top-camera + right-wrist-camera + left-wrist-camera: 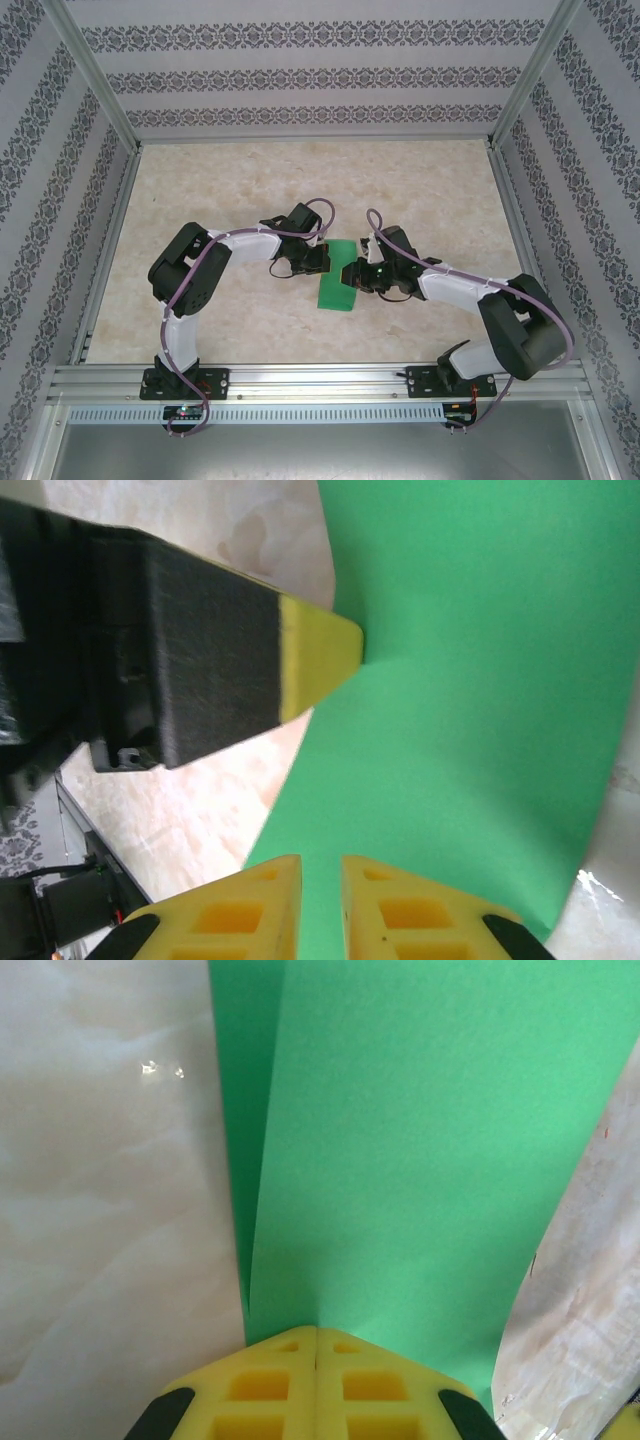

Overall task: Fold a paper plane with a square sheet of paper (pick it up from the middle)
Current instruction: Fold the square sheet of paper in half at the center of the table.

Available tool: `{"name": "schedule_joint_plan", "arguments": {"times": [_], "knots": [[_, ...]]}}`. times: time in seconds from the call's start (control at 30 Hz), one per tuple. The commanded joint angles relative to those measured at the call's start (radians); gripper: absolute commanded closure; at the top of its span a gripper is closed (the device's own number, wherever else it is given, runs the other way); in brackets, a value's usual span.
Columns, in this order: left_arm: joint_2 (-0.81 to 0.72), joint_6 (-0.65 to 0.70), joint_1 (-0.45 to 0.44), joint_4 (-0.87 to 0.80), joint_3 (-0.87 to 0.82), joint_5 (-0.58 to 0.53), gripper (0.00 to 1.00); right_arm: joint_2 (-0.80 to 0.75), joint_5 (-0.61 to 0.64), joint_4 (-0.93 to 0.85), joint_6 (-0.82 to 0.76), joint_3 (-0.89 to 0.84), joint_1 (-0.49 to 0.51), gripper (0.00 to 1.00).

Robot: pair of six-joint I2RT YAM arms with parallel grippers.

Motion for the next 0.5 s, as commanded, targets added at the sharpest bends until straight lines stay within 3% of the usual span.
{"name": "schedule_joint_plan", "arguments": {"times": [0.0,0.23,0.47], "knots": [[0.053,0.017,-0.016,-0.056,-0.009,-0.036,1.00,0.048,-0.036,0.050,0.021,-0.047,0.000,0.82],[0.049,0.020,-0.017,-0.059,-0.016,-0.039,1.00,0.125,0.002,0.037,0.017,-0.066,-0.007,0.82],[0.045,0.023,-0.018,-0.060,-0.019,-0.041,1.00,-0.016,-0.004,-0.027,0.015,-0.044,-0.005,0.82]]}}
